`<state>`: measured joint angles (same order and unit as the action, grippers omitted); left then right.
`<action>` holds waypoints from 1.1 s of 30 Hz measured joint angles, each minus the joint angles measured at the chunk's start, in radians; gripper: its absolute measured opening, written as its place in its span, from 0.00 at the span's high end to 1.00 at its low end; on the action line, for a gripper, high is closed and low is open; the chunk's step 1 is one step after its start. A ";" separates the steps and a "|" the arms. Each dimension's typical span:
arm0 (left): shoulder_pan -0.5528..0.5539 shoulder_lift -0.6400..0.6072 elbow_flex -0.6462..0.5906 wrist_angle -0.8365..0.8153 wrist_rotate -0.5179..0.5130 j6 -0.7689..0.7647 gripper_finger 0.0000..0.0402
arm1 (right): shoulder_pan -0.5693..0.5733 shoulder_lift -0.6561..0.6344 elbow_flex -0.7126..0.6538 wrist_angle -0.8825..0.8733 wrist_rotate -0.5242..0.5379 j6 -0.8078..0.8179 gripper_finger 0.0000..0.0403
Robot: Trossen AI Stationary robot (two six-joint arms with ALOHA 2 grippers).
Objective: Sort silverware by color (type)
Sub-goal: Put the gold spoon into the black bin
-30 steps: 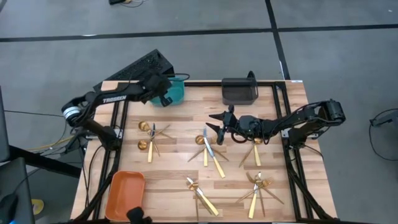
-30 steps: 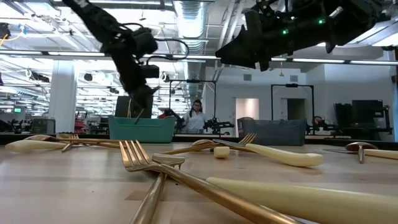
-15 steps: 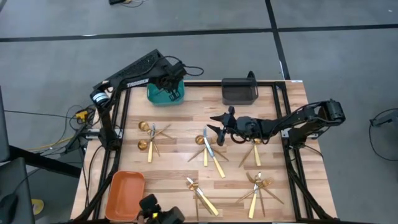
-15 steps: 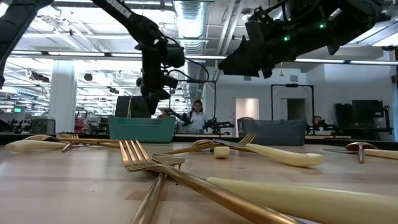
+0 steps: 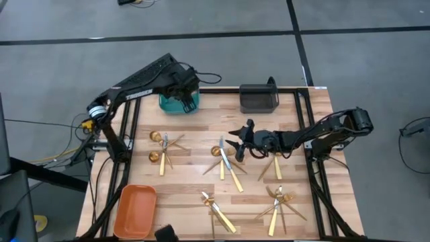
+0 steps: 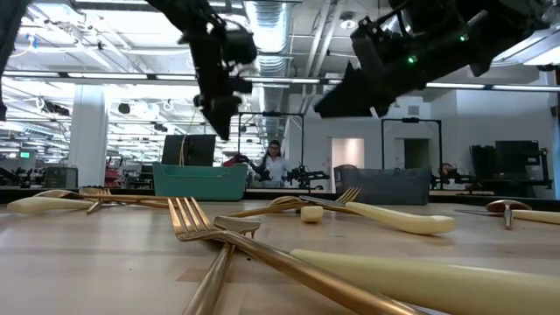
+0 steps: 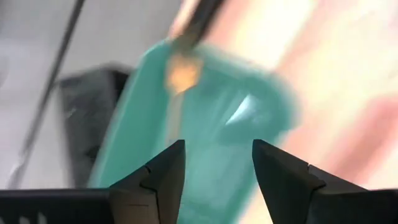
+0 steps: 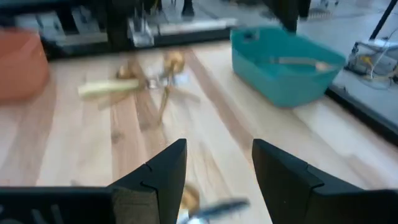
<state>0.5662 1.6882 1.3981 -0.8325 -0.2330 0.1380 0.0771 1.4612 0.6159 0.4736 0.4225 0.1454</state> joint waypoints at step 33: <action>-0.563 -0.340 -0.781 1.135 -0.106 -0.206 0.56 | -0.186 0.174 0.000 -0.326 -0.283 0.346 0.60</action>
<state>0.0032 1.3483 0.6174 0.3025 -0.3389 -0.0679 -0.1085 1.6353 0.6159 0.1476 0.1395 0.4915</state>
